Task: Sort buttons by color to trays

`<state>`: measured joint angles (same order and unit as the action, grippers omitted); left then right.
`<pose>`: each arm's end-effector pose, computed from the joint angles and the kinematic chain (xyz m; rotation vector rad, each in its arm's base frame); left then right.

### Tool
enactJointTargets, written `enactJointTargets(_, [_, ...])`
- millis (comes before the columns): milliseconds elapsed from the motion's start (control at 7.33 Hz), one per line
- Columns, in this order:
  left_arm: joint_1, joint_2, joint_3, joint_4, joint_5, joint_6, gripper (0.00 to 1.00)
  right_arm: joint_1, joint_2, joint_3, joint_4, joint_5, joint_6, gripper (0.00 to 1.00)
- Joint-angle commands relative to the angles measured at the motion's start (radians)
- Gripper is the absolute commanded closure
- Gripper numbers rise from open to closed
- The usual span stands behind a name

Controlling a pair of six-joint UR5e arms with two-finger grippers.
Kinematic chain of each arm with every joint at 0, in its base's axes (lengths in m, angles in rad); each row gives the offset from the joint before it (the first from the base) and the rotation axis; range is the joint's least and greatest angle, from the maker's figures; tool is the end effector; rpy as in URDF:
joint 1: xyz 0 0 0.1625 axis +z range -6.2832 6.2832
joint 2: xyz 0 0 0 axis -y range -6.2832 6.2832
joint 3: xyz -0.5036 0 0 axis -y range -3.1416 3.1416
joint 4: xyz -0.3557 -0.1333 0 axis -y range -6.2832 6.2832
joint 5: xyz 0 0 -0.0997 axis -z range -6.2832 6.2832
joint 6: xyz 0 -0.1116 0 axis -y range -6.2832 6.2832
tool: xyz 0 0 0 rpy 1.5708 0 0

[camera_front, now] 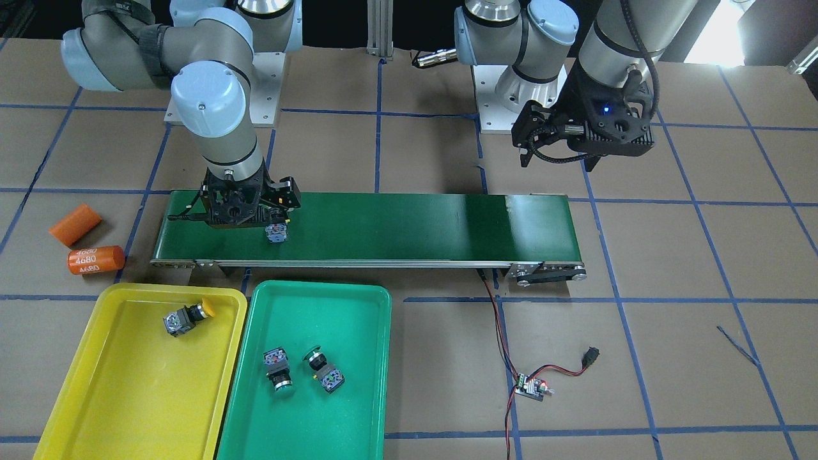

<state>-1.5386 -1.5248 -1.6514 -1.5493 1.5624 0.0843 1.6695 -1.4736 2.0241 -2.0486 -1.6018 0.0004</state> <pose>-0.1203 -0.4347 0.5404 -0.0815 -3.1313 -0.0197 0.1729 -0.4284 0.3592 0.1543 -3.1012 -0.1104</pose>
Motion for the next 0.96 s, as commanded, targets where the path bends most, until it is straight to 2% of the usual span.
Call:
enactJointTargets(0, [-0.002, 0.0, 0.001, 0.0, -0.001, -0.003, 0.0, -0.007, 0.007, 0.048, -0.08, 0.0, -0.02, 0.0])
enactJointTargets(136, [-0.002, 0.0, 0.002, 0.0, -0.001, -0.001, 0.0, -0.007, 0.01, 0.06, -0.096, 0.0, -0.022, 0.1])
enactJointTargets(273, [-0.002, 0.0, 0.002, 0.0, -0.001, -0.001, 0.0, -0.007, 0.01, 0.061, -0.094, -0.003, -0.023, 0.3])
enactJointTargets(409, [-0.002, 0.0, 0.002, 0.0, -0.001, -0.003, 0.0, -0.007, 0.01, 0.062, -0.091, -0.003, -0.02, 0.64])
enactJointTargets(546, [-0.002, 0.002, 0.004, 0.0, -0.001, -0.001, 0.0, -0.007, 0.01, 0.062, -0.085, -0.003, -0.017, 0.78])
enactJointTargets(682, [-0.002, 0.002, 0.001, 0.0, -0.001, 0.0, 0.0, -0.007, 0.01, 0.061, -0.099, 0.0, -0.011, 0.84])
enactJointTargets(819, [-0.002, 0.002, 0.001, 0.0, -0.001, 0.0, 0.0, -0.007, 0.01, 0.051, -0.101, 0.006, -0.008, 0.85])
